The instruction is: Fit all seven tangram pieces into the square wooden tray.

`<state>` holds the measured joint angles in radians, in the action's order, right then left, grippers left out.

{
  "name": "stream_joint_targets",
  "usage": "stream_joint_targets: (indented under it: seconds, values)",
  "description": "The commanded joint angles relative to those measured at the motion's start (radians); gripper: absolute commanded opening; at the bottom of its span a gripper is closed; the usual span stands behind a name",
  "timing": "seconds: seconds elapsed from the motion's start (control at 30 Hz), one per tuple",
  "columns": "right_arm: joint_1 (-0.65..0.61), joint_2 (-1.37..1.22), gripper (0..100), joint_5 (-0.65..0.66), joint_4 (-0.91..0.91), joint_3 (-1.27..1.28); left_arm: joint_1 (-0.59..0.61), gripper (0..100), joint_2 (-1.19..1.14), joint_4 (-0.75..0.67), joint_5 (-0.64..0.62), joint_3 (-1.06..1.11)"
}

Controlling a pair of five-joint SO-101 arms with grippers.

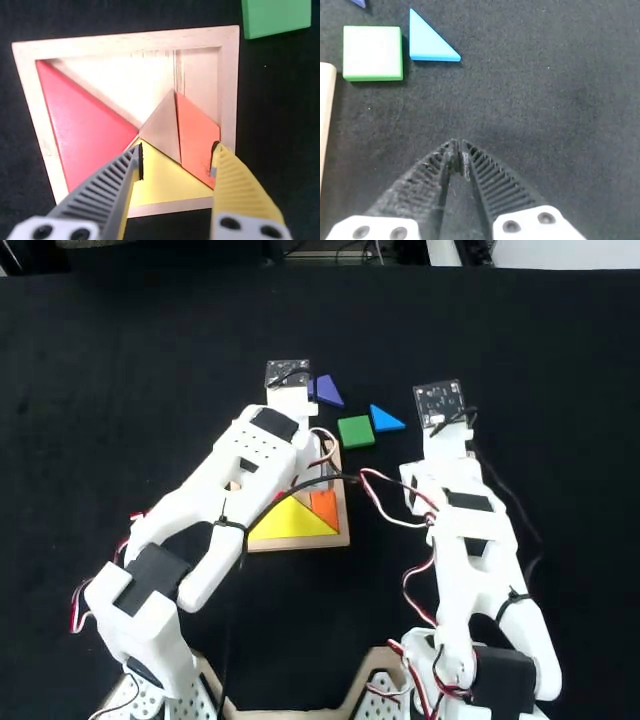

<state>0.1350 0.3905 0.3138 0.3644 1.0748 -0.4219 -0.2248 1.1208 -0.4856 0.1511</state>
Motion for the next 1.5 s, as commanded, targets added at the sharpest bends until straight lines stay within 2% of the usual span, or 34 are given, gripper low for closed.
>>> stream_joint_targets:
  seconds: [0.0, 0.13, 0.33, 0.57, 0.67, 0.73, 0.87, 0.97, 1.1, 1.27, 1.37, 1.47]
  values:
    - [0.009, 0.035, 1.1, -0.012, -0.023, -0.002, -0.002, 23, 0.009, -0.032, -0.002, -0.013]
    - [0.008, 0.035, 1.1, -0.012, -0.023, -0.002, -0.004, 23, 0.008, -0.118, 0.049, -0.004]
    - [0.008, 0.035, 1.1, -0.012, -0.023, -0.002, 0.019, 24, 0.006, -0.213, 0.055, -0.002]
    - [0.008, 0.035, 1.1, -0.012, -0.023, -0.002, 0.012, 23, -0.086, -0.229, 0.054, -0.012]
    - [0.008, 0.035, 1.1, -0.011, -0.023, -0.002, 0.016, 23, -0.117, -0.213, 0.054, -0.013]
    - [0.008, 0.035, 1.1, -0.012, -0.023, -0.002, 0.018, 23, -0.086, -0.150, 0.054, -0.031]
    - [0.008, 0.035, 1.1, -0.012, -0.023, -0.002, 0.022, 24, 0.048, -0.060, 0.057, -0.048]
    - [0.009, 0.036, 1.1, -0.012, -0.023, -0.004, 0.027, 24, 0.178, -0.005, 0.106, -0.054]
    - [0.011, 0.036, 1.1, -0.012, -0.023, -0.005, 0.105, 24, 0.370, 0.074, 0.137, -0.056]
    - [0.011, 0.036, 1.4, -0.014, -0.023, -0.008, 0.308, 24, 0.554, 0.146, 0.157, 0.022]
    - [0.006, 0.036, 1.5, -0.015, -0.011, -0.021, 0.392, 24, 0.611, 0.068, 0.189, 0.203]
    - [0.002, 0.036, 1.5, -0.044, 0.115, -0.113, 0.469, 24, 0.666, -0.107, 0.193, 0.420]
